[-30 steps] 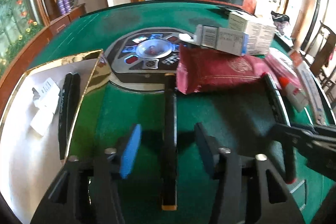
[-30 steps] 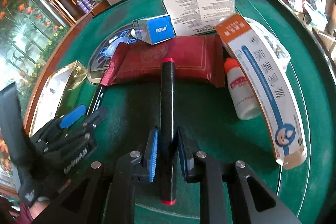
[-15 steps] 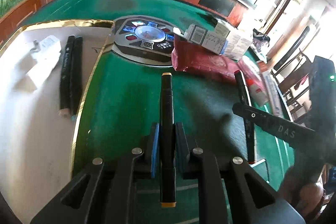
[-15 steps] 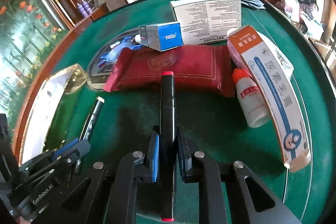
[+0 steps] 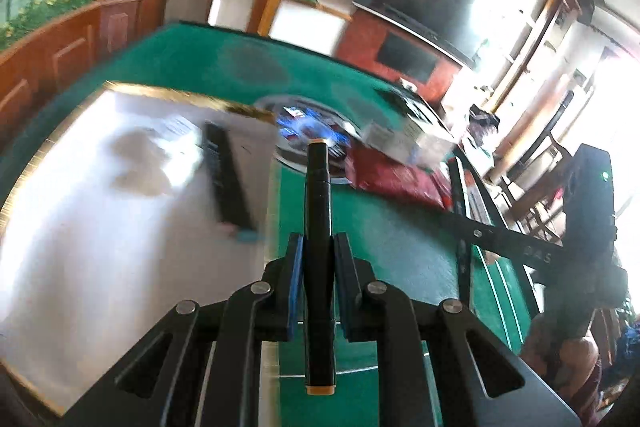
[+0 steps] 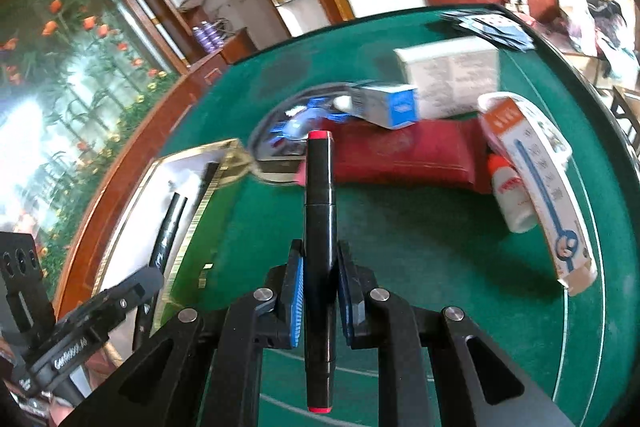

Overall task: Organize objects
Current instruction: 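Carry both markers into the white tray and open both tools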

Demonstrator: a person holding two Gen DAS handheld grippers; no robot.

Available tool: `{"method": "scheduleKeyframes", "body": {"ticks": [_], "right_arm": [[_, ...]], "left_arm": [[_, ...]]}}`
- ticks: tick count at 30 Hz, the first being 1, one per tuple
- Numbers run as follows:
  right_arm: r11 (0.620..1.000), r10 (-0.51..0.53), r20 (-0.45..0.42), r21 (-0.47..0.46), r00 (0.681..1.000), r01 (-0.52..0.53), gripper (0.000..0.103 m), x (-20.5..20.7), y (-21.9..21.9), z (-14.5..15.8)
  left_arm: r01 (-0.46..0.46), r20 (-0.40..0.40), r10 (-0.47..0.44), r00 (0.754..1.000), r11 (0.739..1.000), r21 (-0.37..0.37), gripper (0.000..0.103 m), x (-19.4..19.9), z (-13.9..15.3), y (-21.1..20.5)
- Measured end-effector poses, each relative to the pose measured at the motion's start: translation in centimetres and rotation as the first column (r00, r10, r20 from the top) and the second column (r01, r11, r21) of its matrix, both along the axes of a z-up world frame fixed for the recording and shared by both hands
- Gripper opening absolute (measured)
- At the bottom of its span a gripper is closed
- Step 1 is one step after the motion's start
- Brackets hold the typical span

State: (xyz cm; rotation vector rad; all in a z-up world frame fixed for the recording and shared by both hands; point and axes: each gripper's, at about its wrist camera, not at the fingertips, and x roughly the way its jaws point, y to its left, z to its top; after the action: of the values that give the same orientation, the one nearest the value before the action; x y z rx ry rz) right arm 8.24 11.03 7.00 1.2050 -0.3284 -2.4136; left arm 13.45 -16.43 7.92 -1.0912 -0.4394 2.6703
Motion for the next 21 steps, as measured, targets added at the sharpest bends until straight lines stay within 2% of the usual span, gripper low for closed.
{"method": "scheduleKeyframes", "body": {"ticks": [4, 11, 15, 21], "right_arm": [[0.997, 0.074, 0.0, -0.032, 0.997, -0.074, 0.016, 0.1, -3.1, 1.2], [0.972, 0.209, 0.066, -0.125, 0.976, -0.2, 0.017, -1.1, -10.1, 1.2], [0.951, 0.28, 0.129, -0.17, 0.951, -0.257, 0.017, -2.4, -15.1, -0.1], [0.936, 0.343, 0.229, -0.161, 0.911, -0.312, 0.017, -5.1, -21.9, -2.8]], "left_arm": [[-0.091, -0.03, 0.09, 0.996, 0.995, -0.04, 0.014, 0.5, 1.5, -4.5], [-0.2, -0.009, 0.201, 0.98, 0.97, -0.141, 0.014, -1.6, 2.5, -11.6], [-0.216, 0.045, 0.226, 0.973, 0.964, -0.153, 0.014, -4.6, 1.4, -14.3], [-0.216, 0.129, 0.238, 0.963, 0.963, -0.162, 0.014, -9.1, -1.3, -15.7]]}}
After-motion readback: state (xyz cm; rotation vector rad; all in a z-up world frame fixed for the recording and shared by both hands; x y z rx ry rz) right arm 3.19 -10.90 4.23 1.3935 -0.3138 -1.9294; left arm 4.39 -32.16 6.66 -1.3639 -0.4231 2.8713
